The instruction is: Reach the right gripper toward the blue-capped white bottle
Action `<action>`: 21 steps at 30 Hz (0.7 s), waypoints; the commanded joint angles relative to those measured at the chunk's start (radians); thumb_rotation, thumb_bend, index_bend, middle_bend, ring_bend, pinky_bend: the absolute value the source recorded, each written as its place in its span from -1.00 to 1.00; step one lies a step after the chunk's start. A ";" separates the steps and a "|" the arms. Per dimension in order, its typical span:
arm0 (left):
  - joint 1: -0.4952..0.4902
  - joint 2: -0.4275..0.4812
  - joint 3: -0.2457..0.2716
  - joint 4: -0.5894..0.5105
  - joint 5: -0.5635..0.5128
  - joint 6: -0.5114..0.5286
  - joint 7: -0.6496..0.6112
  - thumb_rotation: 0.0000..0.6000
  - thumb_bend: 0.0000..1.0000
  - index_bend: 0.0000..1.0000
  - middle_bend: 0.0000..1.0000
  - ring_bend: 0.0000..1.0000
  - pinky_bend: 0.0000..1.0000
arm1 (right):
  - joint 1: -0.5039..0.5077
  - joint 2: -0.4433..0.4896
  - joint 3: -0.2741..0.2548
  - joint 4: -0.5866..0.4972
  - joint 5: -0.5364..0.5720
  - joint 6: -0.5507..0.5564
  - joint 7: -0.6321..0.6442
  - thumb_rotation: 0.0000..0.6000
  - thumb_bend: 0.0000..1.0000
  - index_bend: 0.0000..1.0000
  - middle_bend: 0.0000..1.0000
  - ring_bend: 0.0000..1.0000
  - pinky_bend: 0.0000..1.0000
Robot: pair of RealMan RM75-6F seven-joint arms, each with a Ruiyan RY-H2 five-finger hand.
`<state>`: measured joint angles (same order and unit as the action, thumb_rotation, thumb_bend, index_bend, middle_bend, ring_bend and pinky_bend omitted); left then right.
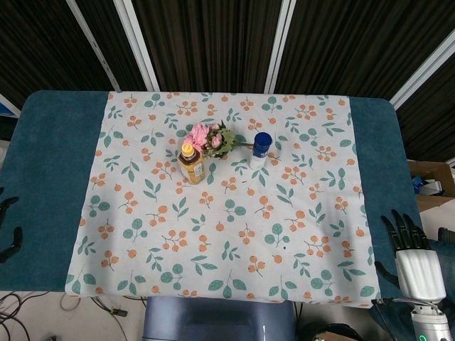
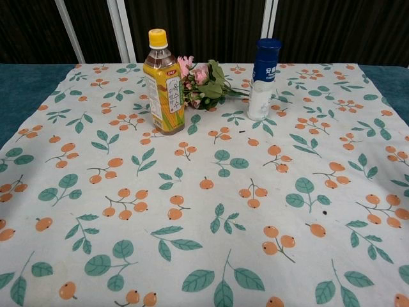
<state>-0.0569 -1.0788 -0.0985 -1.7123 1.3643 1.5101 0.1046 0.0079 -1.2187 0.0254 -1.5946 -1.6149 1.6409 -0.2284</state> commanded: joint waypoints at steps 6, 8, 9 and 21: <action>0.002 0.000 0.000 0.001 -0.002 0.002 -0.001 1.00 -0.01 -0.63 -0.95 -0.92 -1.00 | -0.007 0.007 0.006 0.001 0.004 0.007 0.016 1.00 -0.57 -0.81 -0.94 -0.93 -0.61; 0.002 0.001 -0.001 0.000 -0.002 0.003 -0.003 1.00 -0.01 -0.63 -0.95 -0.92 -1.00 | -0.007 0.010 0.007 -0.002 0.006 0.004 0.027 1.00 -0.57 -0.81 -0.94 -0.93 -0.61; 0.002 0.001 -0.002 0.000 -0.001 0.004 -0.003 1.00 -0.01 -0.63 -0.95 -0.92 -1.00 | -0.007 0.011 0.007 -0.004 0.007 0.004 0.033 1.00 -0.57 -0.81 -0.94 -0.93 -0.61; 0.001 -0.001 -0.002 0.003 -0.001 0.002 -0.002 1.00 -0.01 -0.64 -0.95 -0.92 -1.00 | -0.015 0.017 0.010 0.000 0.001 0.012 0.055 1.00 -0.57 -0.81 -0.94 -0.93 -0.61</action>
<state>-0.0559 -1.0796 -0.1005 -1.7094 1.3629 1.5120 0.1022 -0.0069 -1.2014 0.0357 -1.5947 -1.6134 1.6533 -0.1743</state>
